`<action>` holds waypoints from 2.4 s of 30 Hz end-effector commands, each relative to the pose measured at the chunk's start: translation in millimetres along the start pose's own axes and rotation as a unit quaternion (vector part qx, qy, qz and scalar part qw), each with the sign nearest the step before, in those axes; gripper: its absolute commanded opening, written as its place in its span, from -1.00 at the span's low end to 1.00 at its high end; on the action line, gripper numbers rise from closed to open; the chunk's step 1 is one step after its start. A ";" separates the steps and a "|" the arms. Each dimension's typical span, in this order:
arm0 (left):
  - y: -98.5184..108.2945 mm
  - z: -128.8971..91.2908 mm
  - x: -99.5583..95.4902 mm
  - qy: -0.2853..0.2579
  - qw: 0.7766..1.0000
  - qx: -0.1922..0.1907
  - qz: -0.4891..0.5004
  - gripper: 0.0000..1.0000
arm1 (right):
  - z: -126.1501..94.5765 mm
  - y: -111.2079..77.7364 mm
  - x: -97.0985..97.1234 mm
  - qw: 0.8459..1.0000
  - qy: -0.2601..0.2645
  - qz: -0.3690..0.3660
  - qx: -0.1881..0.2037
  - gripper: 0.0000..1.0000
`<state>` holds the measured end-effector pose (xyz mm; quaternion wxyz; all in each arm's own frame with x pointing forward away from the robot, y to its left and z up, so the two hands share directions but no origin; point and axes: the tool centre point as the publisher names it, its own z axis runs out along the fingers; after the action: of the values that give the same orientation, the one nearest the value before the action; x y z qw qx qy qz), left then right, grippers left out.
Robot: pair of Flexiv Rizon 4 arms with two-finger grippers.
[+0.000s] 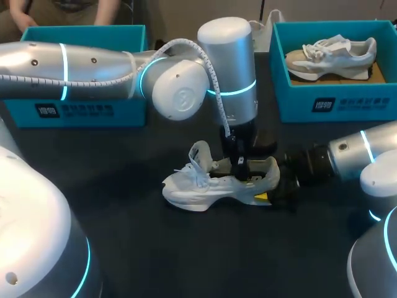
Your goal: Take the shoe out of the shoebox, open the shoe tongue, remove and reinsert the insole, then place the shoe into the shoebox
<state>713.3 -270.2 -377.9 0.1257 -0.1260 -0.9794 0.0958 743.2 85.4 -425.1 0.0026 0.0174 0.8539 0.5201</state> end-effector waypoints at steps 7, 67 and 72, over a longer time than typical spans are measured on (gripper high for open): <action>1.3 4.3 -0.2 -0.006 1.000 -0.001 0.001 -0.54 | 5.5 -5.7 -1.6 1.000 -0.001 0.000 0.001 -1.00; 33.4 -30.6 9.9 -0.017 0.999 0.034 0.014 -1.00 | 5.5 -5.7 -1.6 1.000 -0.001 0.000 0.001 -1.00; 35.6 -29.5 10.1 -0.012 0.999 0.040 0.013 -1.00 | 5.5 -5.7 -1.6 1.000 -0.001 0.000 0.001 -1.00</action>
<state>720.3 -232.9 -354.0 0.1174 -0.1312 -0.9754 0.1329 743.3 85.3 -425.2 0.0026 0.0175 0.8540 0.5200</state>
